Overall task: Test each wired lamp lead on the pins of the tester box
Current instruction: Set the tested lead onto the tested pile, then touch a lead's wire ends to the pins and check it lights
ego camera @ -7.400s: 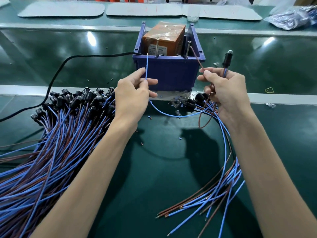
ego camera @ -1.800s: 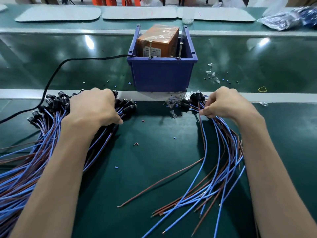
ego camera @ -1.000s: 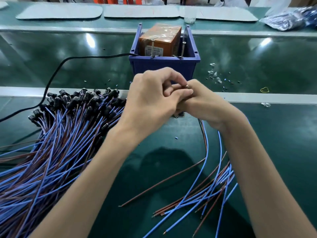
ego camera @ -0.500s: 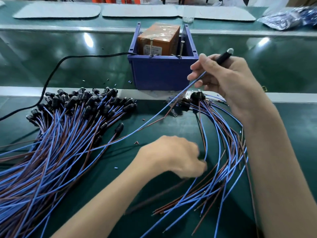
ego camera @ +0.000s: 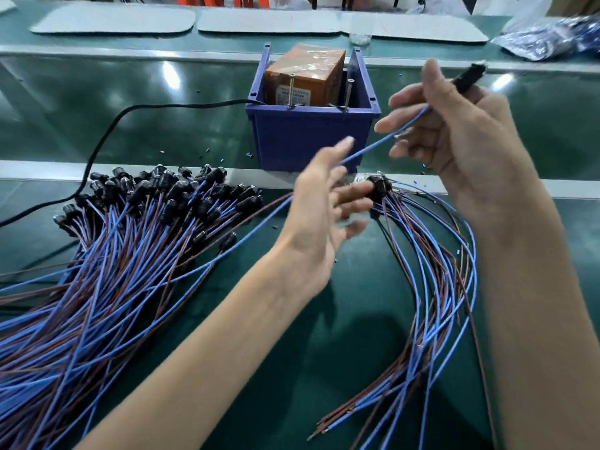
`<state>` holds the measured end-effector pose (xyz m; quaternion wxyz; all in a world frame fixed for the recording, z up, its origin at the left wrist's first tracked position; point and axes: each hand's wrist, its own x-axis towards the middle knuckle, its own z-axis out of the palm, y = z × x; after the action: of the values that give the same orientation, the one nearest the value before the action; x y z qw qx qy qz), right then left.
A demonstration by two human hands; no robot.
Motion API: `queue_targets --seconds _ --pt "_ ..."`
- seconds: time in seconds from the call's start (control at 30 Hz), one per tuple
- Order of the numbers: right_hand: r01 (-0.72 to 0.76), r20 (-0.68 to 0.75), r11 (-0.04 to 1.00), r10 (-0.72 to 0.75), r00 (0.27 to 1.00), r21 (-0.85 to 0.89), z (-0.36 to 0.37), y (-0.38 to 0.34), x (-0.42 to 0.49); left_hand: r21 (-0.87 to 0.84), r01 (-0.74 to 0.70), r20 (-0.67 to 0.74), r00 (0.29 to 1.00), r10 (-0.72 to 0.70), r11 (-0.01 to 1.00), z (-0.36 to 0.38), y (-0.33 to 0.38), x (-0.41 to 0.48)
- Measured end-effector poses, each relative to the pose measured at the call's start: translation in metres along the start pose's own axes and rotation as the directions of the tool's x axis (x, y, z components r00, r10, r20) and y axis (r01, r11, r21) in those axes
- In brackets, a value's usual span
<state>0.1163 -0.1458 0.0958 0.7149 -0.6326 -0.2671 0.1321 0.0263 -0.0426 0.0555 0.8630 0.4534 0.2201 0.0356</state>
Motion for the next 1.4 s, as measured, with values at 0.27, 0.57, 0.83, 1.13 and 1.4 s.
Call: queue_targets --seconds 0.27,0.57,0.83,1.13,1.4 --pt "-0.018 -0.162 1.000 0.019 0.987 0.002 -0.004 0.006 0.004 -0.387 -0.268 -0.399 0.911 0.102 0.882 -0.007 0.016 -0.006" --pt "0.007 -0.392 0.954 0.117 0.913 0.300 -0.024 0.004 0.009 -0.392 -0.383 -0.439 0.877 0.195 0.836 -0.016 0.030 -0.002" --pt "-0.066 -0.207 0.995 0.080 0.975 0.073 -0.013 0.012 0.007 0.185 -0.240 -0.037 0.967 0.251 0.953 -0.009 0.011 -0.001" --pt "-0.243 -0.051 0.923 0.238 0.970 -0.299 0.006 0.022 0.002 0.322 -0.200 0.094 0.979 0.179 0.925 -0.009 0.004 -0.004" --pt "-0.231 0.002 0.901 0.249 0.968 -0.367 0.005 0.028 0.004 0.355 -0.177 0.099 0.983 0.152 0.918 -0.016 0.002 0.001"
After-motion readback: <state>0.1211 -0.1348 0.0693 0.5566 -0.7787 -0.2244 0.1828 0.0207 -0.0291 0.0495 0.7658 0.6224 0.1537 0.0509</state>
